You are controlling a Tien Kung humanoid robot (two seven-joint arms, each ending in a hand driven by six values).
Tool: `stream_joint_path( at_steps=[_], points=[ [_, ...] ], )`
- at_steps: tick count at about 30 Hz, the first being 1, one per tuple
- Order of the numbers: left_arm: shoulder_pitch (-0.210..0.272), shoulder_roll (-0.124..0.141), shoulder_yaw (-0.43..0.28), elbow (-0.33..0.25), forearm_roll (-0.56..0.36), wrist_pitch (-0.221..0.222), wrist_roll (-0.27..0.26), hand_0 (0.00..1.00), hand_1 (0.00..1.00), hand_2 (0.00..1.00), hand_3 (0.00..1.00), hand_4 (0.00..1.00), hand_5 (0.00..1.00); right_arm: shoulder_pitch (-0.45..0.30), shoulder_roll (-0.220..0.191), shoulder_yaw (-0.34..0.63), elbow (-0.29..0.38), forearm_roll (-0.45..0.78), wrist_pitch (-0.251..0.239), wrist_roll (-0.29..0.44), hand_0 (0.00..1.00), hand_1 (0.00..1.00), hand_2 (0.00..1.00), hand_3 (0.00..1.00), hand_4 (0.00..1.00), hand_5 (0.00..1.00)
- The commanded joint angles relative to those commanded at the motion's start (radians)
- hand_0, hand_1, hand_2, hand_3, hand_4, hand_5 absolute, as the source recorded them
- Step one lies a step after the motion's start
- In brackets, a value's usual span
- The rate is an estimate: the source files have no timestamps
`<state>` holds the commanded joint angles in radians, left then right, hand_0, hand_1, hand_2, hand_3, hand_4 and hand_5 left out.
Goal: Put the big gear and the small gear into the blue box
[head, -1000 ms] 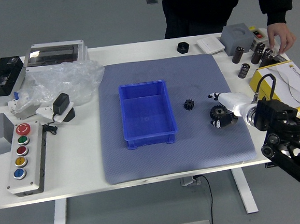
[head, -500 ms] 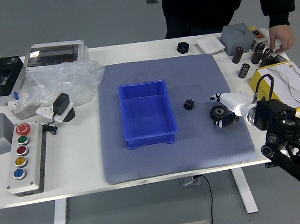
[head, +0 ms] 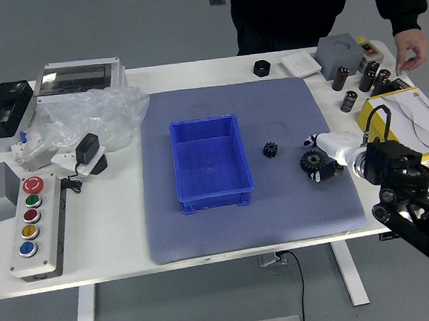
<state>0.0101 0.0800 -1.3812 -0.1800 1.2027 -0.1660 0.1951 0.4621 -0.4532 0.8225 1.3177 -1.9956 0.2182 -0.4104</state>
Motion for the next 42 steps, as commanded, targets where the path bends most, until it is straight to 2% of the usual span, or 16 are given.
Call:
stream_joint_path(
  at_steps=[7,8,13,14,19,20,25,26,31,32,37,38,42],
  points=[
    [0.001,0.000,0.001,0.000,0.000,0.000,0.000,0.782,0.810,0.801,0.817,0.628,0.240,0.000,0.008,-0.006,-0.005,-0.004,0.003,-0.004,0.828,0.817,0.828,0.863,0.734,0.285],
    [0.001,0.000,0.001,0.000,0.001,-0.001,0.000,0.782,0.811,0.801,0.818,0.628,0.237,0.000,0.009,-0.006,-0.006,-0.004,0.003,-0.004,0.800,0.771,0.794,0.825,0.734,0.286],
    [0.002,0.000,0.001,0.000,0.001,-0.001,0.000,0.782,0.811,0.801,0.818,0.628,0.237,-0.002,0.012,-0.008,-0.008,-0.006,0.004,-0.006,0.800,0.771,0.794,0.825,0.734,0.286],
    [0.002,0.000,0.001,0.000,0.001,-0.001,0.000,0.782,0.810,0.801,0.818,0.628,0.238,-0.002,0.013,-0.008,-0.009,-0.006,0.003,-0.006,0.723,0.709,0.749,0.756,0.722,0.285],
    [0.002,0.000,0.002,0.000,0.001,-0.001,0.000,0.782,0.810,0.801,0.818,0.628,0.238,-0.003,0.014,-0.009,-0.012,-0.007,0.001,-0.006,0.723,0.709,0.749,0.756,0.722,0.285],
    [0.002,0.000,0.002,0.000,0.001,-0.001,0.000,0.782,0.810,0.800,0.818,0.629,0.238,-0.003,0.015,-0.009,-0.012,-0.007,0.000,-0.006,0.643,0.639,0.693,0.687,0.675,0.289],
    [0.001,0.000,0.003,0.000,0.001,-0.001,0.000,0.782,0.810,0.800,0.818,0.629,0.238,-0.003,0.016,-0.009,-0.015,-0.010,-0.008,-0.006,0.643,0.639,0.693,0.687,0.675,0.289],
    [0.001,0.000,0.002,0.000,0.001,-0.001,0.000,0.782,0.810,0.800,0.818,0.628,0.237,-0.003,0.016,-0.009,-0.016,-0.011,-0.010,-0.006,0.535,0.557,0.621,0.637,0.582,0.265],
    [0.001,0.000,0.002,0.000,0.000,-0.001,0.000,0.782,0.810,0.800,0.818,0.628,0.237,-0.003,0.017,-0.008,-0.019,-0.014,-0.020,-0.004,0.535,0.557,0.621,0.637,0.582,0.265],
    [0.001,0.000,0.002,0.000,0.000,-0.001,0.000,0.781,0.811,0.800,0.818,0.627,0.236,-0.003,0.017,-0.008,-0.019,-0.015,-0.022,-0.004,0.489,0.519,0.562,0.616,0.514,0.264],
    [0.001,0.000,0.002,0.000,0.000,-0.001,0.000,0.781,0.811,0.800,0.818,0.627,0.236,-0.003,0.018,-0.006,-0.022,-0.018,-0.030,-0.001,0.489,0.519,0.562,0.616,0.514,0.264],
    [0.001,0.000,0.002,0.000,0.000,-0.001,-0.001,0.781,0.810,0.799,0.818,0.628,0.237,-0.003,0.019,-0.005,-0.023,-0.020,-0.032,-0.001,0.433,0.484,0.507,0.595,0.482,0.254],
    [0.001,0.000,0.002,0.000,0.000,-0.001,-0.001,0.781,0.810,0.799,0.818,0.628,0.237,-0.004,0.020,-0.002,-0.024,-0.025,-0.041,0.002,0.433,0.484,0.507,0.595,0.482,0.254]
  ],
)
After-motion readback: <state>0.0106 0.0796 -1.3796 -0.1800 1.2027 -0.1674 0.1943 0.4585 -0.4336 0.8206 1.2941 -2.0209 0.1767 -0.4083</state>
